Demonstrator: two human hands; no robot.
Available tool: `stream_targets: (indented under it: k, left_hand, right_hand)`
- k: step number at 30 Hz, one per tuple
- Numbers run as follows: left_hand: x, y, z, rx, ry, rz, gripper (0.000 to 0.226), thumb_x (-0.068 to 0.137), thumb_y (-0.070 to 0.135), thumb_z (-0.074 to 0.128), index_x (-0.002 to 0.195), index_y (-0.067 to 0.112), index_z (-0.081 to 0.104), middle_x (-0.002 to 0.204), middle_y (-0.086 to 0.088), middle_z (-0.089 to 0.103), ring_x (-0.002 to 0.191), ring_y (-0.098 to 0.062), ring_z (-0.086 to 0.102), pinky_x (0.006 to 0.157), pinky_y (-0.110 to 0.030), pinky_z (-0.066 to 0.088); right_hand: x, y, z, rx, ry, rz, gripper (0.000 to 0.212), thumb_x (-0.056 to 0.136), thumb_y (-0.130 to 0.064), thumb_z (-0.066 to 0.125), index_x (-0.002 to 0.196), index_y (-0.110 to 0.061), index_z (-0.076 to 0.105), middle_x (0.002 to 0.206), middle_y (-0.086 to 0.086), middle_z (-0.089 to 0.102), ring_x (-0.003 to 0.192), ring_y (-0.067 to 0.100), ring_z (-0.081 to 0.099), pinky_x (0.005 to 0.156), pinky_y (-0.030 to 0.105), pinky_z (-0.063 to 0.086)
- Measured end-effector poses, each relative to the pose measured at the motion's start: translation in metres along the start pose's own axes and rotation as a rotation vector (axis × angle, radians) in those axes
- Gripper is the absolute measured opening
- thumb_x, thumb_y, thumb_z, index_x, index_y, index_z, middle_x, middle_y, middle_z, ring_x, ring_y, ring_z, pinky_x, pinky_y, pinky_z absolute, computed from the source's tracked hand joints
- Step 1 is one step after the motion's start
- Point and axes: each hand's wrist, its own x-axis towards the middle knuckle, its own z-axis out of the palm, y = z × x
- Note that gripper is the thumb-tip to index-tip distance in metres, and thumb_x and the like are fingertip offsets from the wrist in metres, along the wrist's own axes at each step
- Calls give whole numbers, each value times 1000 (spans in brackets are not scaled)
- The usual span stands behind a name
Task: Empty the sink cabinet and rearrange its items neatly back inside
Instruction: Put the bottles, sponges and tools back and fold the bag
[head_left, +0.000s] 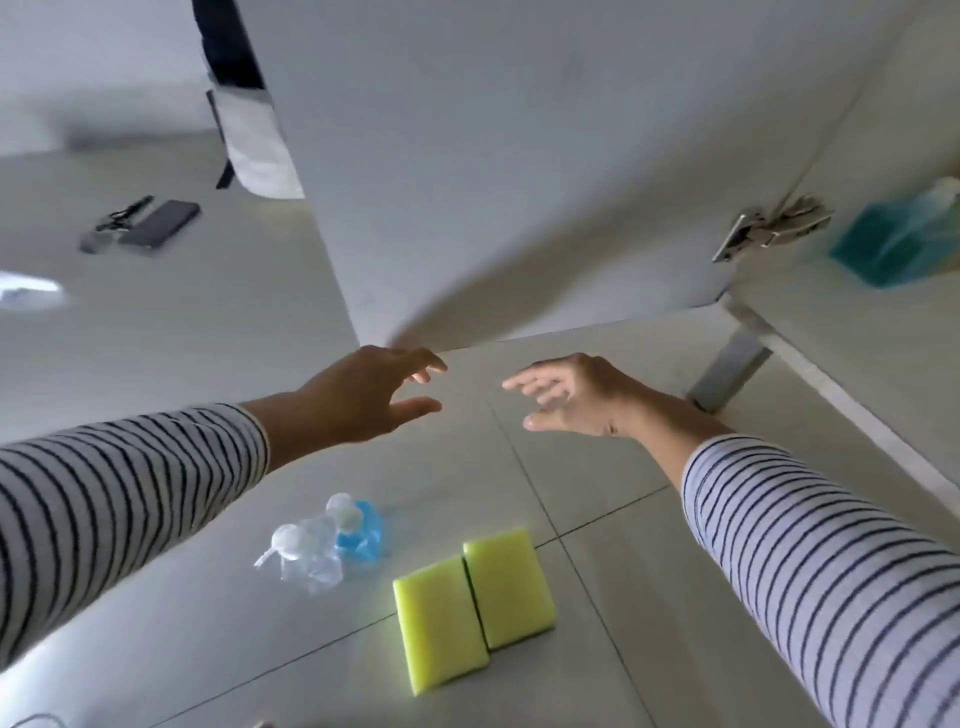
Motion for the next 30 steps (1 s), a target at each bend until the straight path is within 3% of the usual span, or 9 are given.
stream_targets:
  k: [3, 6, 10, 13, 17, 20, 24, 30]
  left_hand:
    - [-56, -37, 12, -76, 81, -117, 61, 81, 58, 52, 129, 21, 52, 122, -1, 63, 108, -15, 61, 96, -30, 47]
    - [-111, -59, 37, -134, 126, -184, 76, 78, 74, 36, 136, 25, 43, 134, 1, 52, 113, -5, 49, 97, -24, 39]
    - [-169, -75, 78, -243, 65, -178, 75, 75, 69, 54, 139, 51, 18, 150, 2, 30, 131, -8, 32, 106, -29, 33]
    - [-185, -81, 107, -259, 39, -171, 89, 77, 50, 66, 141, 54, 4, 154, 6, 16, 138, -14, 24, 108, -34, 29]
    - [-180, -81, 120, -227, 140, -121, 95, 76, 29, 75, 146, 37, 11, 151, 0, 29, 135, -20, 37, 107, -38, 39]
    - [-174, -80, 124, -191, 230, -94, 89, 73, 19, 78, 143, 17, 24, 135, -12, 52, 114, -22, 56, 98, -30, 46]
    - [-168, -80, 124, -161, 245, -136, 87, 74, 21, 77, 142, 17, 23, 127, -14, 58, 103, -26, 63, 93, -24, 45]
    - [-142, -69, 121, -267, 236, -156, 87, 79, 21, 73, 144, 29, 16, 133, -10, 54, 111, -26, 58, 96, -30, 44]
  right_hand:
    - [23, -26, 55, 16, -156, -126, 58, 78, -26, 75, 128, -44, 52, 134, -5, 56, 118, 13, 57, 99, 25, 42]
    - [34, -42, 109, 43, -208, -272, 71, 76, -24, 77, 133, -50, 43, 143, -8, 47, 124, 13, 52, 105, 29, 41]
    - [35, -42, 165, -56, -227, -464, 82, 77, -28, 76, 138, -54, 28, 150, -5, 34, 134, 13, 35, 110, 26, 27]
    - [37, -35, 192, -86, -153, -587, 89, 77, -28, 76, 139, -56, 18, 153, -2, 30, 137, 19, 35, 110, 32, 34]
    - [48, -33, 210, -48, -88, -643, 95, 77, -20, 76, 140, -53, 13, 152, 4, 32, 136, 24, 38, 106, 30, 32]
    - [54, -37, 218, -17, -49, -683, 92, 76, -16, 77, 142, -47, 21, 146, 8, 42, 132, 24, 44, 108, 37, 40]
    - [56, -42, 220, 13, 48, -678, 78, 77, -8, 74, 142, -28, 36, 136, 7, 55, 117, 25, 57, 99, 23, 36]
    - [50, -39, 195, 68, 27, -565, 80, 84, -10, 68, 144, -37, 22, 141, 5, 51, 123, 26, 54, 104, 30, 37]
